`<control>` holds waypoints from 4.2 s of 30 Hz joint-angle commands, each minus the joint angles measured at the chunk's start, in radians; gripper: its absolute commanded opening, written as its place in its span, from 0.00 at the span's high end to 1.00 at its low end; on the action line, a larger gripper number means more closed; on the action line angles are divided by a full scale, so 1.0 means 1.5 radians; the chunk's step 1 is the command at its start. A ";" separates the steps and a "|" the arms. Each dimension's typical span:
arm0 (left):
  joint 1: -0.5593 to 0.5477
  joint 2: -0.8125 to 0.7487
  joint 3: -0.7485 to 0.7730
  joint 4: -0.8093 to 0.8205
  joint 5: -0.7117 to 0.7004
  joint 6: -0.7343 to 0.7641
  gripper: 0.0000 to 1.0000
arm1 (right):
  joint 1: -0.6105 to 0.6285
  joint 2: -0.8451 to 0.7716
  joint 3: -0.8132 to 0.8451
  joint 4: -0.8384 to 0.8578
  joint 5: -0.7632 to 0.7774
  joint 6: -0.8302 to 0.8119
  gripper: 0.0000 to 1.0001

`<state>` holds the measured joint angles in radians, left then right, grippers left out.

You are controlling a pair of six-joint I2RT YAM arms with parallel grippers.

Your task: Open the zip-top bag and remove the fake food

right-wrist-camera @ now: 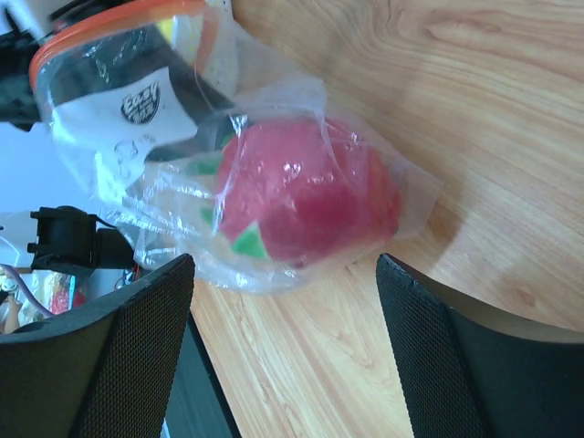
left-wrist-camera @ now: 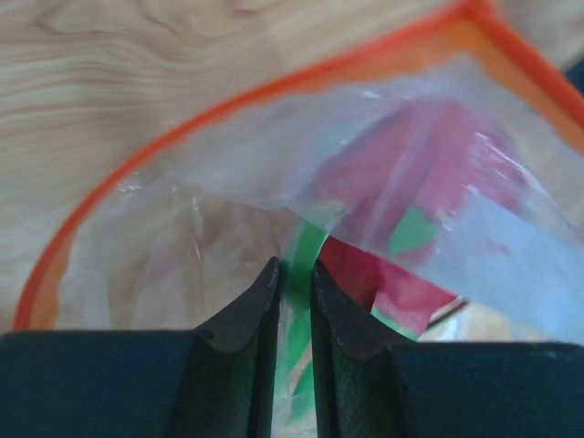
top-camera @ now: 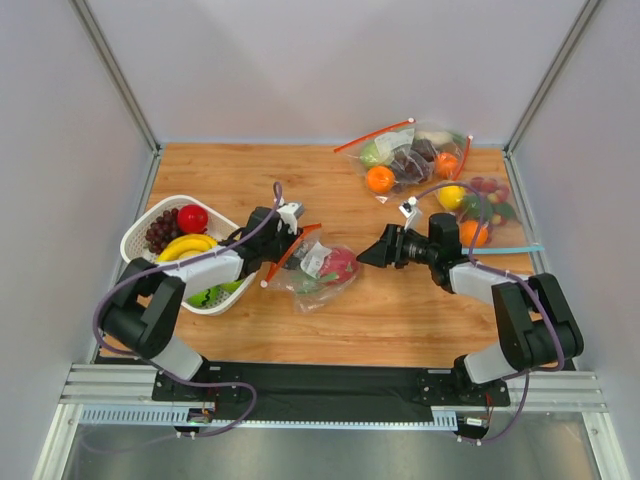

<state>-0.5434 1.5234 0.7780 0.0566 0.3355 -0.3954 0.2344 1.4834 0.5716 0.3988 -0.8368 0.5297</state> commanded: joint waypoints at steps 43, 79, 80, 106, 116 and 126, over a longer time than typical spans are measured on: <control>0.124 -0.087 0.021 -0.035 0.115 -0.034 1.00 | 0.101 -0.066 -0.036 -0.052 0.302 0.013 1.00; 0.051 0.005 -0.010 -0.025 0.021 -0.068 1.00 | 0.194 0.165 -0.013 0.270 0.149 0.154 0.59; 0.052 -0.004 -0.012 -0.020 0.024 -0.067 1.00 | 0.194 0.166 -0.014 0.276 0.153 0.158 0.77; -0.039 -0.058 0.039 -0.078 -0.164 0.044 0.58 | 0.195 0.150 -0.026 0.264 0.143 0.150 1.00; -0.039 -0.095 -0.006 -0.043 -0.184 0.096 0.56 | 0.194 0.153 -0.024 0.271 0.134 0.158 1.00; -0.040 -0.031 0.015 0.003 -0.171 0.089 0.59 | 0.196 0.139 -0.029 0.263 0.133 0.158 1.00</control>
<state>-0.5972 1.4487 0.7746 0.0120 0.0769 -0.2840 0.5270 1.7298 0.5301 0.7223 -0.6220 0.7670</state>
